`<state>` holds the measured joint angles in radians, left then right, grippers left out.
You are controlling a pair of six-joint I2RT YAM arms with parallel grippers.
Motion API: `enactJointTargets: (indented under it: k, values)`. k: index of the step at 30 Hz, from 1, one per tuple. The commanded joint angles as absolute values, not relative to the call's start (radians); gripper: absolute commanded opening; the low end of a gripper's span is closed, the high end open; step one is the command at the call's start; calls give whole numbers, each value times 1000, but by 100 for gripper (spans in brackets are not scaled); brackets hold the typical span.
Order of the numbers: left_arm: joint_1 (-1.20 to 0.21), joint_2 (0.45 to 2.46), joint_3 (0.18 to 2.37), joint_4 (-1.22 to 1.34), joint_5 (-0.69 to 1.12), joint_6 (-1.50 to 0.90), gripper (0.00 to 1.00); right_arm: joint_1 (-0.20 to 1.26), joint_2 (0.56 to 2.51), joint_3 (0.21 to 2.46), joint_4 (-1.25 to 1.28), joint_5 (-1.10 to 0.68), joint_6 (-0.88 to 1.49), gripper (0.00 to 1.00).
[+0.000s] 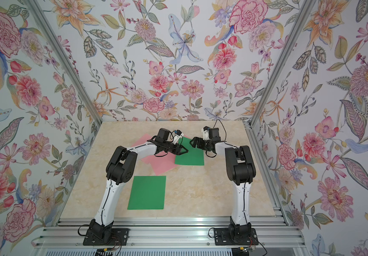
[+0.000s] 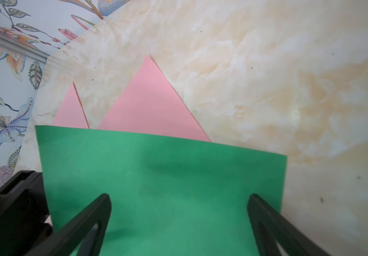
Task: Sort the scattered colored papers by color
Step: Pick up the colored paper from the center of the board.
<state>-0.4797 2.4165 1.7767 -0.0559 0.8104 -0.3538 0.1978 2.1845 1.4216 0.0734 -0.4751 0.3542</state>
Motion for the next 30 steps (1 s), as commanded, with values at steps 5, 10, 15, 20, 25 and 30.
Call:
enactJointTargets:
  k: [5, 10, 15, 20, 25, 30]
  values:
    - [-450, 2385, 1815, -118, 734, -312, 44, 215, 2259, 1407, -37, -465, 364, 100]
    - [-449, 2378, 1816, -119, 726, -314, 30, 216, 2260, 1408, -39, -464, 362, 100]
    - [-449, 2389, 1839, -118, 761, -336, 9, 218, 2265, 1409, -40, -464, 365, 100]
    - [-450, 2369, 1838, -119, 780, -334, 0, 217, 2264, 1410, -41, -462, 363, 100]
    - [-449, 2330, 1832, -124, 781, -346, 0, 222, 2204, 1399, -35, -459, 364, 100]
    - [-462, 2256, 1796, -124, 706, -437, 0, 256, 1989, 1395, -103, -394, 314, 100]
